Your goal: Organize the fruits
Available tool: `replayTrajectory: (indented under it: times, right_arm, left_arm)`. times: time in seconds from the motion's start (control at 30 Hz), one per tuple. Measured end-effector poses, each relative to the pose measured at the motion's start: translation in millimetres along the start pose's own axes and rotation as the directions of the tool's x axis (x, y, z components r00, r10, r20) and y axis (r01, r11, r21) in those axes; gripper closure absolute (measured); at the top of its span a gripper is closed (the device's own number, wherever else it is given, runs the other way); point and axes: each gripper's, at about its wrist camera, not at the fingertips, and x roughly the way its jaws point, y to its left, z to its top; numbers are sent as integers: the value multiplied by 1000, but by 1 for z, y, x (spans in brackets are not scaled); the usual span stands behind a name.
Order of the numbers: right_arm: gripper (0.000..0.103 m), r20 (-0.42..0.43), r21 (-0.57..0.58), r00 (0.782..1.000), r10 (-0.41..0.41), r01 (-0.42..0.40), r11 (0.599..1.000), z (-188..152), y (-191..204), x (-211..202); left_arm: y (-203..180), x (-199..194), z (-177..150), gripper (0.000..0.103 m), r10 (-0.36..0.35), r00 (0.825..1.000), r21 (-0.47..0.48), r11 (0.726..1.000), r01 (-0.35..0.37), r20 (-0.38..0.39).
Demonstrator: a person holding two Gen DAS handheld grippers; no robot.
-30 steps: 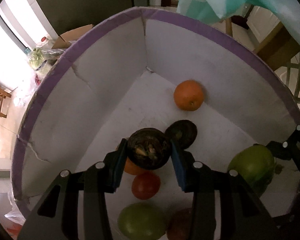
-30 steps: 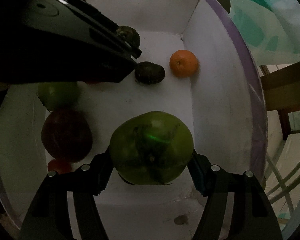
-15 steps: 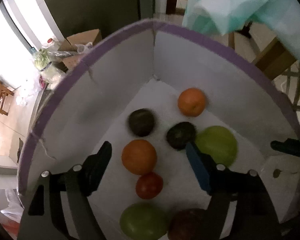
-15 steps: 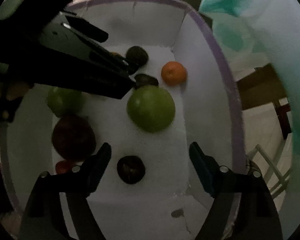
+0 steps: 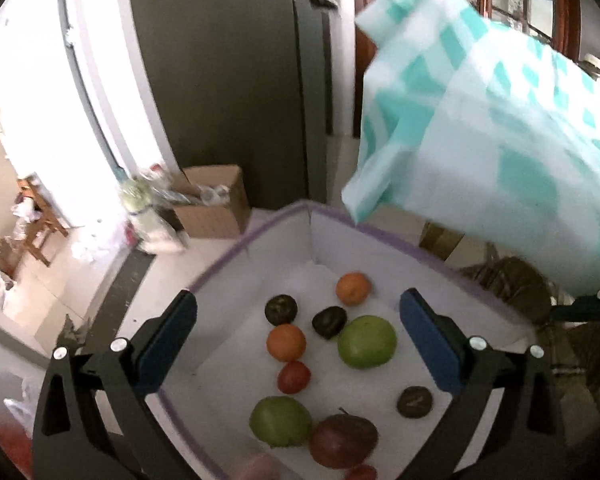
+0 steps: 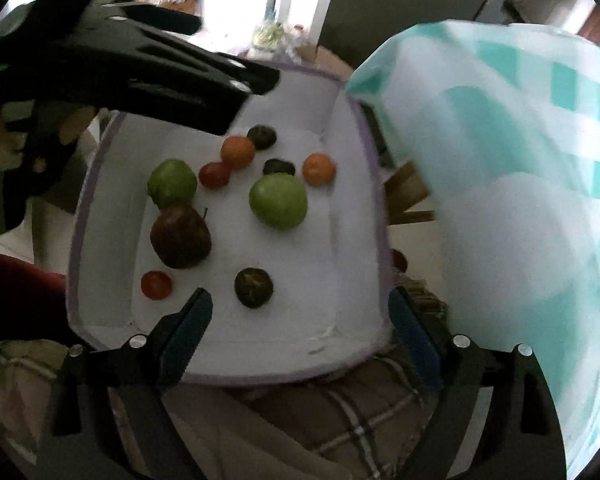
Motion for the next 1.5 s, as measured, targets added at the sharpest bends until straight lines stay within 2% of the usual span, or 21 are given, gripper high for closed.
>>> replayTrajectory:
  times: [0.1, 0.13, 0.17, 0.27, 0.4, 0.47, 0.57, 0.77, 0.97, 1.13, 1.5]
  right_arm:
    - [16, 64, 43, 998, -17, 14, 999, -3, -6, -18]
    - [16, 75, 55, 997, -23, 19, 998, -1, -6, -21]
    - [16, 88, 72, 996, -34, 28, 997, -1, -8, -24]
    - [16, 84, 121, 995, -56, 45, 992, -4, -16, -23]
    - [16, 52, 166, 996, -71, 61, 984, -5, -23, -13]
    - [16, 42, 175, 997, -71, 63, 983, -4, -25, -10]
    - [16, 30, 164, 997, -69, 63, 984, -3, -23, -7]
    - [15, -15, 117, 998, -63, 64, 991, -3, -12, 7]
    - [15, -60, 91, 997, -58, 63, 994, -2, -6, 18]
    - [15, -72, 88, 996, -49, 55, 995, -3, -6, 21]
    - [15, -91, 90, 996, -26, 34, 995, -7, -8, 23]
  left_arm:
    - [-7, -21, 0, 1, 106, 994, -22, 994, -106, 10]
    - [-10, -26, 0, 1, 157, 988, -38, 987, -157, 6]
    - [-10, -25, 0, 1, 176, 984, -48, 983, -176, -2]
    - [-12, -19, -3, 1, 118, 991, -51, 991, -121, -71]
    - [-14, -7, -18, 1, 57, 990, -75, 995, -67, -126]
    - [-13, -3, -28, 1, 1, 988, -112, 994, -18, -151]
    - [-9, 7, -41, 1, -42, 983, -163, 986, 13, -176]
    - [4, 21, -60, 2, -41, 978, -245, 969, -11, -206]
    - [8, 29, -65, 2, -32, 968, -237, 971, -29, -250]
    - [3, 32, -66, 2, 6, 961, -191, 980, -61, -276]
    - [-1, 33, -67, 2, 1, 960, -179, 982, -53, -279]
